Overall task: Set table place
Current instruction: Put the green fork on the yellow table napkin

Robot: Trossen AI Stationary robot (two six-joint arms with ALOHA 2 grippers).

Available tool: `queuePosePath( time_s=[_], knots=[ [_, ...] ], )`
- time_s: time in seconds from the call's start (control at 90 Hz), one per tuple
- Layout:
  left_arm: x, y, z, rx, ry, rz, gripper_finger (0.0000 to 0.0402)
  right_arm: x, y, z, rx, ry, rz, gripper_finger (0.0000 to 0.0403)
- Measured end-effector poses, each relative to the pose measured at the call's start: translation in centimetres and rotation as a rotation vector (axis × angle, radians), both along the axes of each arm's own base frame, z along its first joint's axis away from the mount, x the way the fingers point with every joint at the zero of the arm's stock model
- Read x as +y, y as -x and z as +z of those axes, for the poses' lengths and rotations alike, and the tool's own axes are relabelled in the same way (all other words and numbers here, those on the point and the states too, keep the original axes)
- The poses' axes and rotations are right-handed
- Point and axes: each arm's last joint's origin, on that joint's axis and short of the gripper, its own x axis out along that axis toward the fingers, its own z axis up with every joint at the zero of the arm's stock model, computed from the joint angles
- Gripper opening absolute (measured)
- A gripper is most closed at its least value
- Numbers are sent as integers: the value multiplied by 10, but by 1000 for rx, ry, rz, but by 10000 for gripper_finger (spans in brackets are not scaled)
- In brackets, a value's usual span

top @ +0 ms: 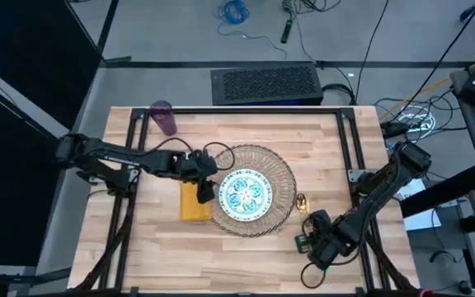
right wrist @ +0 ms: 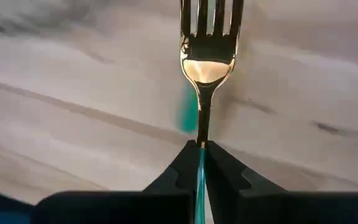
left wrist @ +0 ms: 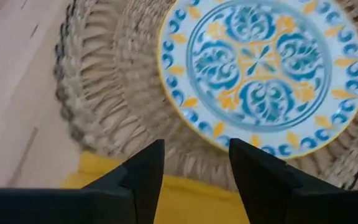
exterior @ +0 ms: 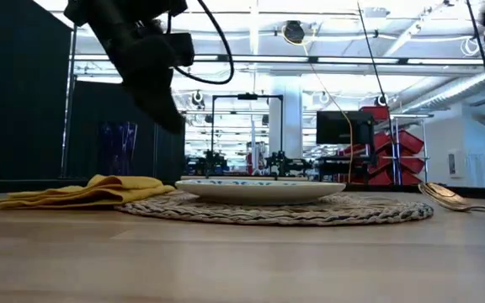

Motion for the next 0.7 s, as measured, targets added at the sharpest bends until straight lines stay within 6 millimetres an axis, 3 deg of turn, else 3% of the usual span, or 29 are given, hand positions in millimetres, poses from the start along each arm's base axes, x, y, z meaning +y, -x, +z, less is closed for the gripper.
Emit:
queuePosePath(
  time_s=[0.178, 0.522, 0.7],
  knots=[
    [3, 21, 13, 49, -72, 53, 166, -26, -40, -6, -83, 24, -6, 0],
    [4, 65, 42, 70, -177, 134, 166, -104, -149, -34, -447, 127, 114, 0],
    [6, 83, 45, 130, -185, 211, 166, -143, -193, -33, -468, 202, 170, 0]
  ],
)
